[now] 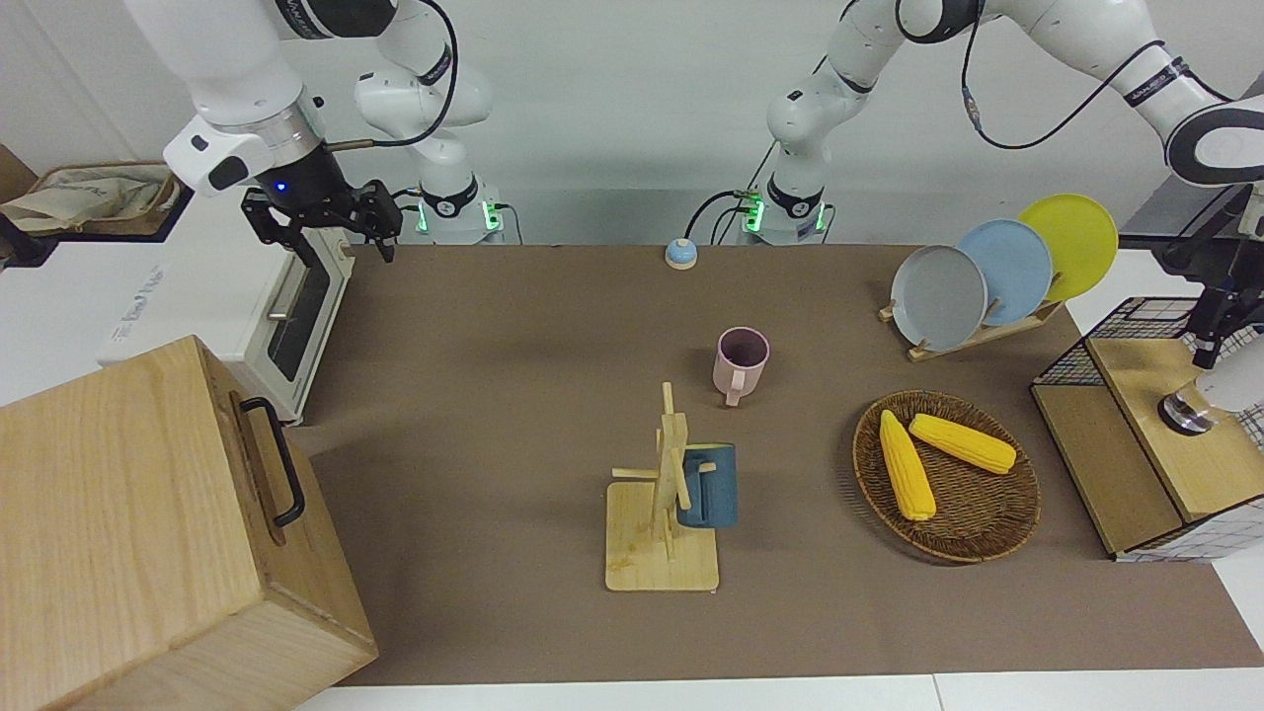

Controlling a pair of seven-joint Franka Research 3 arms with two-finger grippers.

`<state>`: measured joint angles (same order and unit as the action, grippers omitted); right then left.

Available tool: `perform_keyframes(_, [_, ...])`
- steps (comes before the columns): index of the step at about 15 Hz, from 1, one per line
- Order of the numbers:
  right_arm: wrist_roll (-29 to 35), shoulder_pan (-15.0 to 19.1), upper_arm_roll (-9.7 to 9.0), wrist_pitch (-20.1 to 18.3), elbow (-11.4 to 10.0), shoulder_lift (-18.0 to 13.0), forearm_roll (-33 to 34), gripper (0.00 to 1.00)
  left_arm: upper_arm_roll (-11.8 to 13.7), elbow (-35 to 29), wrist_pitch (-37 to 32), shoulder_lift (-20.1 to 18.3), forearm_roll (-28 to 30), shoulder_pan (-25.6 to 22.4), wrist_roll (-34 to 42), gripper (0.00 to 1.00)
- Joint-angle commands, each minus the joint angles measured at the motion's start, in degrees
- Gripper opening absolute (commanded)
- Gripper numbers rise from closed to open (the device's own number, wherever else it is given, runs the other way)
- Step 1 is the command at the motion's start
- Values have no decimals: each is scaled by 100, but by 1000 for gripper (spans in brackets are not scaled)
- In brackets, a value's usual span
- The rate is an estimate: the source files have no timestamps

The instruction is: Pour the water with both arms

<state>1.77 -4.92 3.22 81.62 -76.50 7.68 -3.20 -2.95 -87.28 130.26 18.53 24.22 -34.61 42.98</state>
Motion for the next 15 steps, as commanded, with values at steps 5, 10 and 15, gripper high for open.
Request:
perform_keyframes(5, [-71,44,-23,12,-120,-108,-49,990,49,543,-1966,-113,-1216,-64,-807,1000])
perform_keyframes(10, [-71,44,-23,12,-111,-108,-49,990,41,774,-2725,-341,-1727,-64,-1169,1000])
perform_keyframes(15, [-71,44,-23,12,-120,-117,-49,990,-161,756,-3497,-833,-2053,138,-2160,1000])
